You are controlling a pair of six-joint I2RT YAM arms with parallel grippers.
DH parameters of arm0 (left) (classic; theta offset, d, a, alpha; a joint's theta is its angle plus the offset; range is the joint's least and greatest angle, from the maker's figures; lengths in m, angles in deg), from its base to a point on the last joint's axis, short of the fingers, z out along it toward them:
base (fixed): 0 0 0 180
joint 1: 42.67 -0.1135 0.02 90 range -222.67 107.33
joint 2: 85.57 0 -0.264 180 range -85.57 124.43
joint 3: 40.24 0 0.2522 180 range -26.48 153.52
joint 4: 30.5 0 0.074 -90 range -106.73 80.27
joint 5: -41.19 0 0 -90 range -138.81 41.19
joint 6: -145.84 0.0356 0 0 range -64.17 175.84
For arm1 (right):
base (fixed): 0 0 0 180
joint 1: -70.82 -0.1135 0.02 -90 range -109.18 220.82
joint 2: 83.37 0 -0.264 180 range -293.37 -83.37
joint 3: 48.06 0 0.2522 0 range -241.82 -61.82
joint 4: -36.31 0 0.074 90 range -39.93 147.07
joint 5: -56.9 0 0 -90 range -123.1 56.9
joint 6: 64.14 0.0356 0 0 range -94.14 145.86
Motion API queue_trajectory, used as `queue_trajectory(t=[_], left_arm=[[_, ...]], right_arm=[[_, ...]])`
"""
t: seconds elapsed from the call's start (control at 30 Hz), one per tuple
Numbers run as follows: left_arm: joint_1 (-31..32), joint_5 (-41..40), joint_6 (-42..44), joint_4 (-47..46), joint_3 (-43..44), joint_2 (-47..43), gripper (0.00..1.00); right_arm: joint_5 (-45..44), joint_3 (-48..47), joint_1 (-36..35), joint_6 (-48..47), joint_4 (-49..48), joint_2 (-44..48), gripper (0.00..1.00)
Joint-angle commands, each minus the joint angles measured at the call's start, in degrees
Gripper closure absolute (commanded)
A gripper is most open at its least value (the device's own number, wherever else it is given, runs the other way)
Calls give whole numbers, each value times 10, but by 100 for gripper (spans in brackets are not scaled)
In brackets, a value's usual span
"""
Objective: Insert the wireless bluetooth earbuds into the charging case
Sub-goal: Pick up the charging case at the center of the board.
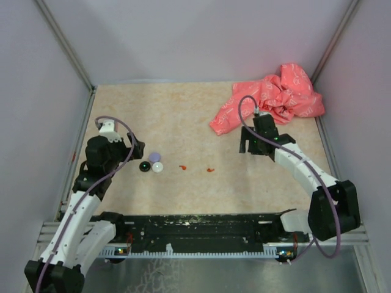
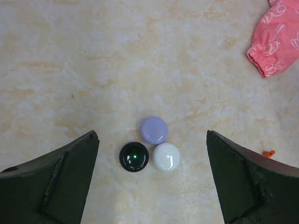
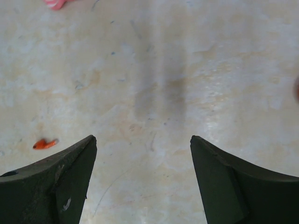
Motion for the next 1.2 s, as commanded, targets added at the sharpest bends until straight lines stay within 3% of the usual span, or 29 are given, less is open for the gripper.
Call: queue_trajectory(t=[0.0,0.27,0.43,0.63,0.93,1.17], left_arm=[[48,-38,62,5,-5,-31,0],[103,-65,70,8,-13,-54,0],[121,-71,70,10,-17,-63,0],[137,-75,73,11,-19,-63,0],[143,-76,75,12,-19,-57,0],[143,-70,76,11,-20,-48,0]], right_arm=[[-18,19,81,39,-48,1,19],[-66,11,187,45,-104,-50,19],[-125,-50,212,8,-81,-117,19],[-16,-85,284,-15,-81,-191,21],[0,-146,307,-80,-27,-277,28],[-23,-146,306,-98,9,-270,29]])
